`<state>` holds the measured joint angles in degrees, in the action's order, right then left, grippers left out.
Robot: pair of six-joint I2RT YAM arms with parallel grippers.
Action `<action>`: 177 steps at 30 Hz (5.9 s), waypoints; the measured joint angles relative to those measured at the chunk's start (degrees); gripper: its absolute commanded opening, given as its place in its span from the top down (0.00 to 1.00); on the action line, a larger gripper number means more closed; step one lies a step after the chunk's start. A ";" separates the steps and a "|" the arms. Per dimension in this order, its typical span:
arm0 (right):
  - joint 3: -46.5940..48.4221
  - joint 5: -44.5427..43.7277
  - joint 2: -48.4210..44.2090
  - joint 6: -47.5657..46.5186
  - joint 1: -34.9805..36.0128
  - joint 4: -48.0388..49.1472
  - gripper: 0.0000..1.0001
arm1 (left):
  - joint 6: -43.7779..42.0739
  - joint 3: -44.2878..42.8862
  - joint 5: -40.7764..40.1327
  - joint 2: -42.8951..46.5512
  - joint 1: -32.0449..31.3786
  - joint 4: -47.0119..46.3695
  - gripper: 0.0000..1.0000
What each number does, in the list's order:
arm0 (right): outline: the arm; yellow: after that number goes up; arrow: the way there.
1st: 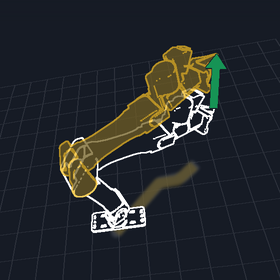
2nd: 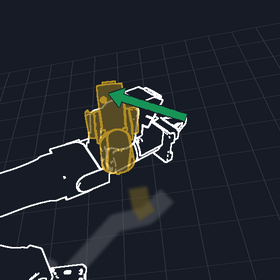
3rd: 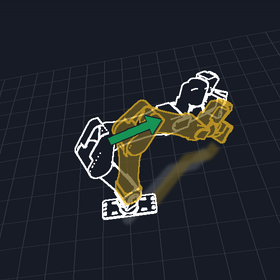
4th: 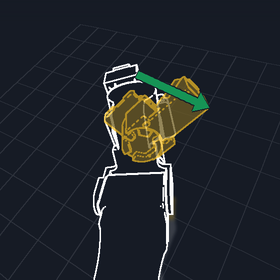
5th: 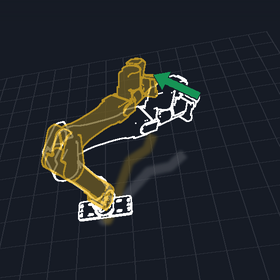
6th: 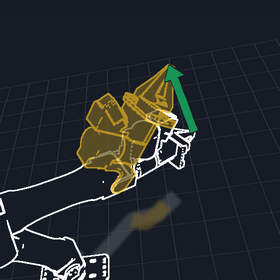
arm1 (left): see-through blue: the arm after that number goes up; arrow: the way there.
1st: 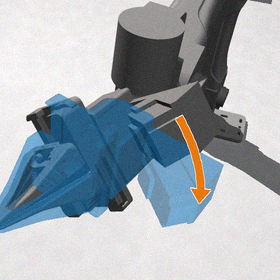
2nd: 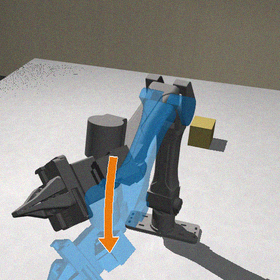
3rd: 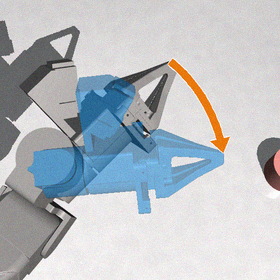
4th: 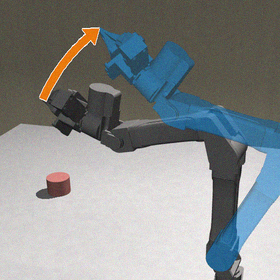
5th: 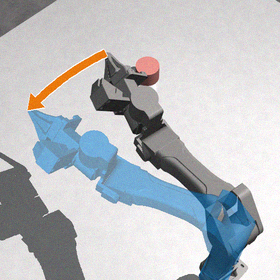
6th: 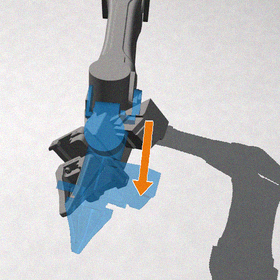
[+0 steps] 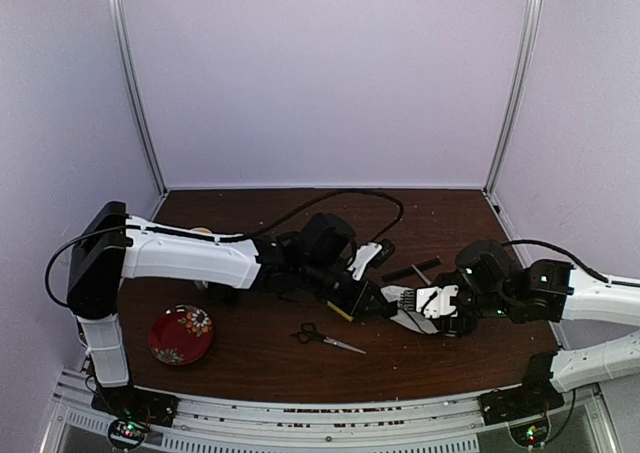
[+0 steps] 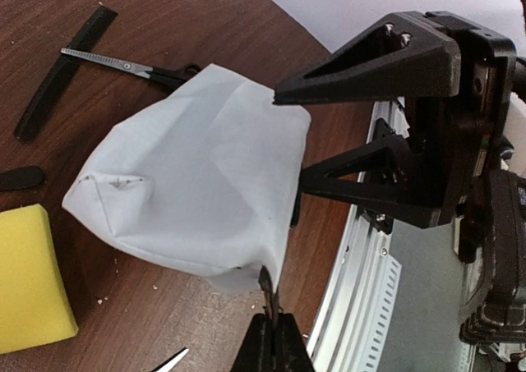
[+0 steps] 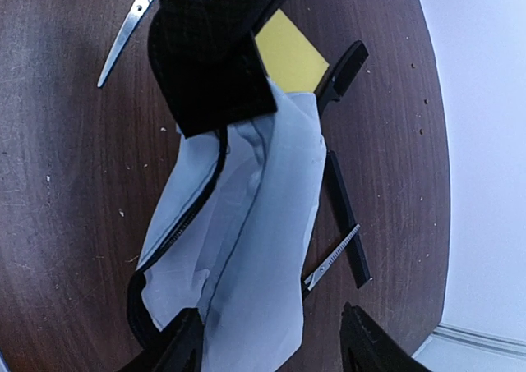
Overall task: Sort the hair-cutting tools
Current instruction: Adjust the kit bag at the center of the board, then pass from the left arm to the right
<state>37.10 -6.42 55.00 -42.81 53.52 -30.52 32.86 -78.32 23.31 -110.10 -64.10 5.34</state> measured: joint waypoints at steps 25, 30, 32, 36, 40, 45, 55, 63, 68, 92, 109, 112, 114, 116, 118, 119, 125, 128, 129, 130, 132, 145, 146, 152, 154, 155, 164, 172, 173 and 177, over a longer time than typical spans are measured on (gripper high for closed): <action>-8.48 -9.57 1.31 -3.32 0.24 15.82 0.47 | 7.72 -1.77 7.65 -0.07 1.70 0.66 1.00; -12.98 -10.23 1.31 -6.19 0.24 22.23 0.46 | 7.78 -1.77 7.98 -0.07 1.70 0.39 1.00; -14.75 -10.36 1.31 -7.04 0.24 24.55 0.48 | 7.78 -1.77 8.13 -0.07 1.68 0.26 1.00; -16.79 -10.58 1.84 -8.41 0.04 29.77 0.63 | 7.78 -1.77 8.57 -0.07 1.68 0.24 1.00; -18.23 -10.64 1.86 -9.77 -0.66 34.80 0.76 | 7.74 -1.73 8.63 -0.07 1.70 0.17 1.00; -18.47 -10.25 1.86 -10.05 -2.73 38.56 0.91 | 7.69 -0.70 8.63 -0.07 1.68 -0.85 1.00; -16.15 -5.70 1.66 -9.92 -6.27 35.80 1.00 | 6.62 0.11 7.85 -0.07 1.70 -0.79 1.00; -6.27 -1.70 1.05 -9.14 -6.58 19.69 1.00 | 4.68 0.11 4.04 -0.04 1.73 1.75 0.82; 4.22 0.22 3.69 -5.49 -6.58 5.90 1.00 | 3.54 0.35 0.66 -0.04 2.10 2.93 0.65; 15.37 1.36 14.62 10.62 -6.51 -19.85 1.00 | 3.91 4.28 3.78 -0.02 2.23 -1.70 0.48; 17.03 0.98 16.17 11.72 -6.51 -20.06 1.00 | 7.13 3.28 9.18 -2.60 2.43 -4.37 0.90; 16.85 0.98 16.22 11.41 -6.51 -19.69 0.99 | 7.63 3.04 9.92 -3.23 2.84 -5.03 1.00; 16.24 0.79 16.22 11.04 -6.51 -18.75 0.90 | 7.78 2.99 10.40 -3.52 3.10 -5.60 1.00; 15.23 0.46 16.22 10.08 -6.51 -17.57 0.80 | 8.13 2.99 10.88 -3.72 3.43 -6.03 1.00; 13.64 0.04 16.15 9.18 -6.51 -15.85 0.74 | 8.50 3.02 11.41 -3.82 3.65 -6.91 1.00; 12.68 -0.22 16.00 8.61 -6.51 -14.82 0.71 | 8.72 3.02 11.63 -3.82 3.74 -7.37 1.00; 6.91 -1.81 13.77 5.68 -6.51 -8.15 0.63 | 9.51 3.45 13.00 -3.85 3.89 -9.68 1.00; 5.35 -2.71 12.92 4.66 -6.51 -4.76 0.59 | 9.77 3.72 13.51 -3.87 4.00 -10.08 1.00; 4.92 -2.89 12.68 4.37 -6.51 -3.76 0.59 | 9.90 3.78 13.68 -3.91 4.04 -10.12 1.00; 4.15 -3.06 12.35 3.96 -6.51 -2.16 0.58 | 9.99 3.85 13.84 -3.98 4.11 -10.23 1.00; 2.43 -3.43 11.67 3.26 -6.51 0.52 0.56 | 10.21 3.96 14.08 -4.11 4.20 -10.51 1.00; -7.67 -4.74 10.08 -4.76 -7.23 17.31 0.52 | 11.21 3.98 17.51 -4.37 5.22 -12.85 1.00; -8.26 -4.74 10.14 -5.46 -7.48 18.62 0.53 | 11.17 3.98 17.75 -4.37 5.33 -12.83 1.00; -10.01 -2.43 11.21 -8.02 -10.73 25.40 0.76 | 10.78 4.35 19.08 -4.37 6.16 -12.63 1.00; -10.08 -1.44 11.21 -8.50 -11.63 26.51 0.82 | 10.54 4.74 19.17 -4.37 6.27 -12.46 1.00; -10.08 -0.96 11.13 -8.72 -12.02 26.93 0.85 | 10.32 4.87 19.15 -4.37 6.32 -12.02 1.00; -2.62 5.68 3.69 -10.93 -12.50 10.80 0.99 | 5.99 4.50 14.36 -4.35 6.40 -4.72 0.93; 9.86 7.67 9.18 -5.25 -12.48 -8.28 1.00 | -0.48 1.27 2.10 -0.96 6.40 5.70 0.51; 10.58 7.69 10.08 -4.17 -12.48 -9.62 1.00 | -1.16 1.27 -0.02 -0.04 6.40 7.10 0.49; 12.11 7.67 13.64 1.11 -12.48 -13.70 1.00 | -3.23 0.92 -10.43 4.50 6.40 14.34 0.34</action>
<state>49.21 1.26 68.64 -41.69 41.04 -44.23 29.63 -77.41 12.88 -105.60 -57.69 19.68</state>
